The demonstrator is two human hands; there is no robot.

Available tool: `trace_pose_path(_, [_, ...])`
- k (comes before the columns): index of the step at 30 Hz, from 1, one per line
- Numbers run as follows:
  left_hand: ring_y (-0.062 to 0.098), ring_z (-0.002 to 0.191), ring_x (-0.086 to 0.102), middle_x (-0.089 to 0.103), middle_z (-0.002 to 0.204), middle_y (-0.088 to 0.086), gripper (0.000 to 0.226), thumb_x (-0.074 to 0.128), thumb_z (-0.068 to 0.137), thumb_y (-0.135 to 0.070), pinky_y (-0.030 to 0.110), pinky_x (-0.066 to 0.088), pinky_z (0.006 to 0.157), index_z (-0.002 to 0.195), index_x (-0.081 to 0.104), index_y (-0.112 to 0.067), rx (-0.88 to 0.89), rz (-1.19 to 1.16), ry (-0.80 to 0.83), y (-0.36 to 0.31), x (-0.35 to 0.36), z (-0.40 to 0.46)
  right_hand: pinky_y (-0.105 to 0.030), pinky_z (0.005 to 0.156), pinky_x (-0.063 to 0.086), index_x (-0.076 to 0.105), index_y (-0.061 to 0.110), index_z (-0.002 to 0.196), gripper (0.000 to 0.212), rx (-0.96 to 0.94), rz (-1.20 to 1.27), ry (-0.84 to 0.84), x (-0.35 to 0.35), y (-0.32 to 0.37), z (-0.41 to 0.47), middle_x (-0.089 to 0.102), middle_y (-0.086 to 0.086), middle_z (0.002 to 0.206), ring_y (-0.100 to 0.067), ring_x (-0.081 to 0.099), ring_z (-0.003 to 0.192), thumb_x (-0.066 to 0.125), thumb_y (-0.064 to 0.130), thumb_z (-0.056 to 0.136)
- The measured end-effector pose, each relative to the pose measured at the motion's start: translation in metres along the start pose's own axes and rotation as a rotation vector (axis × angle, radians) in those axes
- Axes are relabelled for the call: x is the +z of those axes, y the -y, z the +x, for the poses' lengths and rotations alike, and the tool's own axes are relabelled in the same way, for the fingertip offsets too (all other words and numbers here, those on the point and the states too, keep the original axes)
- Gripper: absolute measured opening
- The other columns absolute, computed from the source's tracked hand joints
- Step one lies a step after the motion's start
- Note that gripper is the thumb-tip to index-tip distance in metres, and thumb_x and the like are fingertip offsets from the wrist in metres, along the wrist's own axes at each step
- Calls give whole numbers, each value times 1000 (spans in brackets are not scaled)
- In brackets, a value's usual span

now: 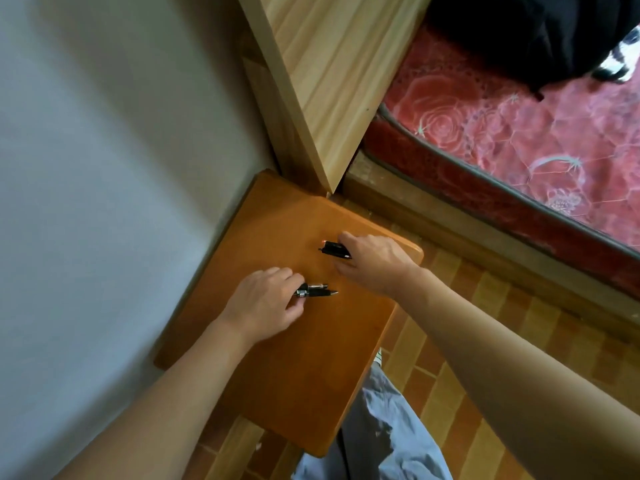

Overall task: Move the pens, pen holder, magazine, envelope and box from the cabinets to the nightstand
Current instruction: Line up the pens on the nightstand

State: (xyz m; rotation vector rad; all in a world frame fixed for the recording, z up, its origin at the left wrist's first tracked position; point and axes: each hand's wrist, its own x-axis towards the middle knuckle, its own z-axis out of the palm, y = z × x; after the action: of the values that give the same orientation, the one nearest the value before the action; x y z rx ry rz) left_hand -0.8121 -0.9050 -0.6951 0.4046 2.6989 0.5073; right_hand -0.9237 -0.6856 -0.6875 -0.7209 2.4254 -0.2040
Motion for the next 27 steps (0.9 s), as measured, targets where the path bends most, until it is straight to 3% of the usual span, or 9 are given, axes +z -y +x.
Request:
trace_pose_path(7, [17,83,55,59,88,-6,13,64,91,-34,31,45,70,96,64,-22,19,51,19,1,17,26,-32,66,52,52,24,121,27,-33,76,-3,27,-12,11,64,3,101,-20,66,85,62,36,99])
trace_pose_path(14, [18,90,53,60,95,-4,12,65,92,-31,34,41,75,100,65,-22,68,103,15,-8,29,43,-33,87,49,52,27,136,44,-63,88,-95,39,-32,1,52,3,122,-18,52,106,66,41,97])
trace_pose_path(18, [19,96,55,60,102,-3,17,65,93,-30,35,45,80,108,63,-22,52,99,-3,-15,34,51,-39,97,49,52,29,138,49,-42,101,-143,40,-39,-4,49,3,128,-19,48,115,68,42,94])
trace_pose_path(23, [19,109,54,58,118,-1,39,67,92,-33,38,47,92,129,59,-21,19,92,-29,-17,39,51,-40,97,48,51,28,141,54,-20,101,-150,44,-51,-18,48,3,129,-19,46,116,67,45,93])
trace_pose_path(27, [19,117,51,53,124,-2,47,67,91,-38,39,46,100,134,55,-22,-65,94,-40,-8,39,40,-40,99,47,51,28,142,53,6,124,-151,49,-61,-29,48,3,131,-19,45,117,66,44,94])
